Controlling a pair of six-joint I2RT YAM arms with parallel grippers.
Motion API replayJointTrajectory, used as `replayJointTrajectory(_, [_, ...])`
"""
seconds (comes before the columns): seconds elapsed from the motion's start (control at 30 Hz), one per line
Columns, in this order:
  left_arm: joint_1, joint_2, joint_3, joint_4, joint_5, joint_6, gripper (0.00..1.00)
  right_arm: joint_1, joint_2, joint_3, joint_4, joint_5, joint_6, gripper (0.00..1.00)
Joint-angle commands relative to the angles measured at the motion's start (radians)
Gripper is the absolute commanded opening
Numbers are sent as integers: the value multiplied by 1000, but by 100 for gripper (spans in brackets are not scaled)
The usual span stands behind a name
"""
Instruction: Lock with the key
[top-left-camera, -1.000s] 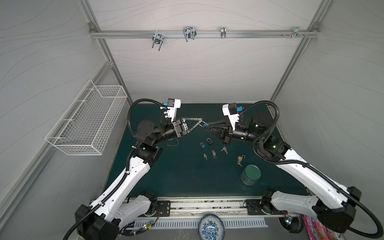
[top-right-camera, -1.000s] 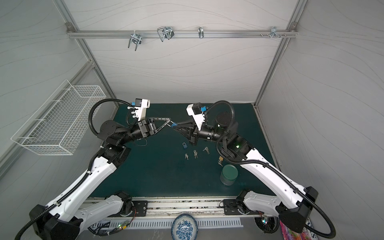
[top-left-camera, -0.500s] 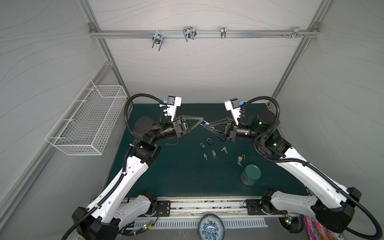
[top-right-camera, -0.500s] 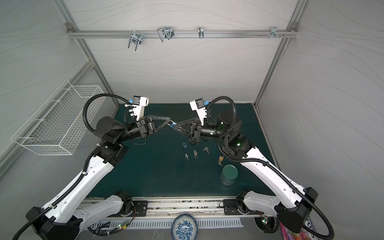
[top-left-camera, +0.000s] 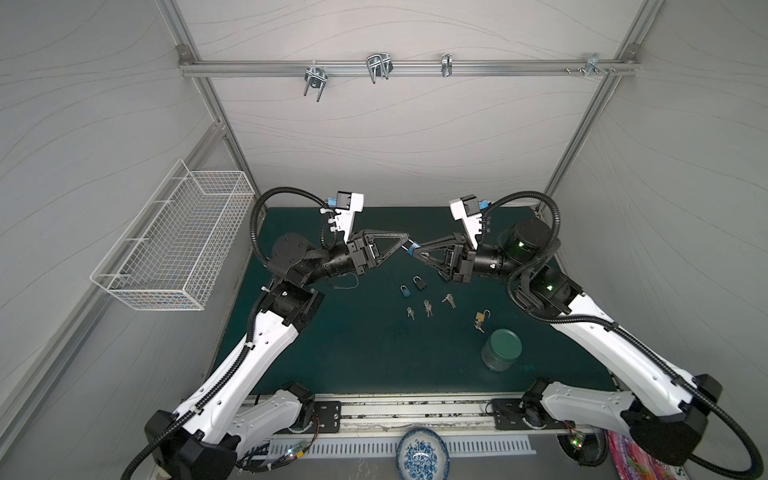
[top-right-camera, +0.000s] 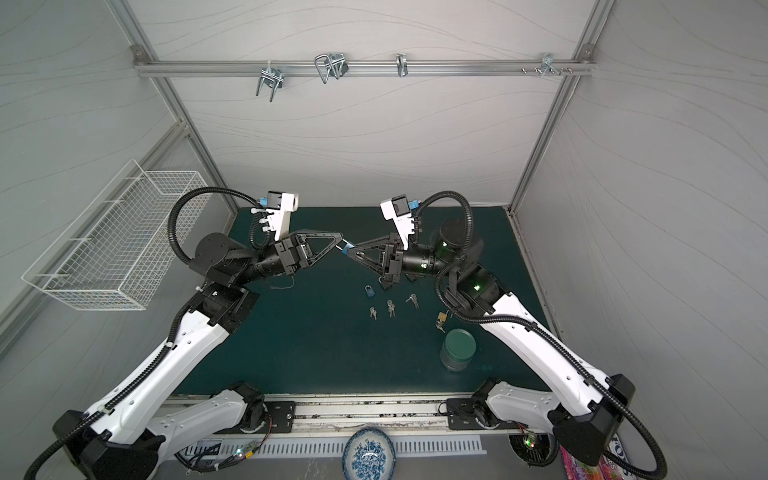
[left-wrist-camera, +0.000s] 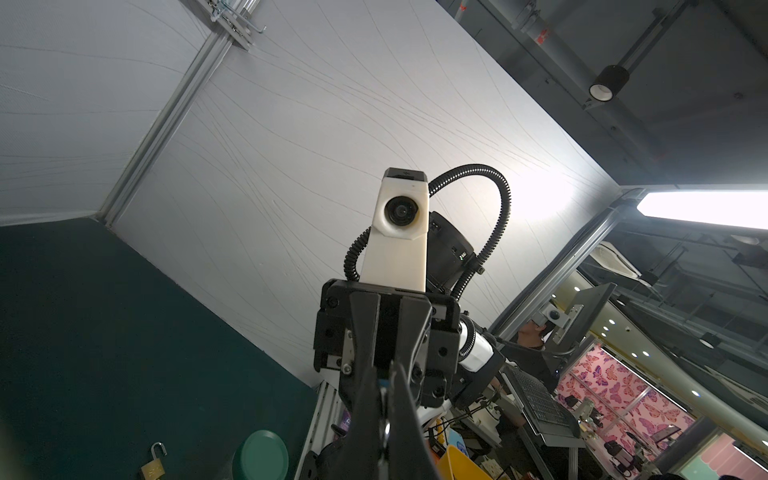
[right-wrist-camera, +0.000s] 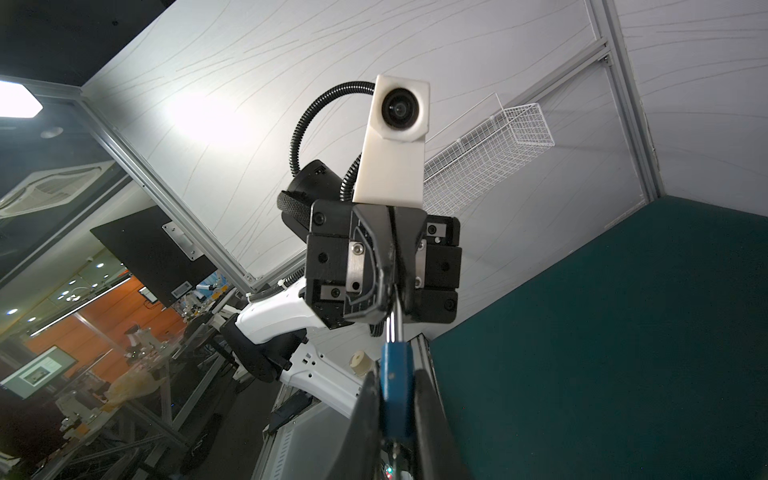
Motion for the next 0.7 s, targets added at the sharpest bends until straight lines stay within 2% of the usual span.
replayJointTrajectory(0.0, [-37, 1, -3, 63, 39, -17, 0, -6, -3, 34, 4, 54, -39, 0])
replayJointTrajectory(0.53, [-79, 14, -35, 73, 23, -24, 0, -2, -13, 70, -84, 97, -184, 0])
replayJointTrajectory(0.67, [-83, 21, -36, 72, 26, -21, 0, 1, -17, 65, -64, 88, -164, 0])
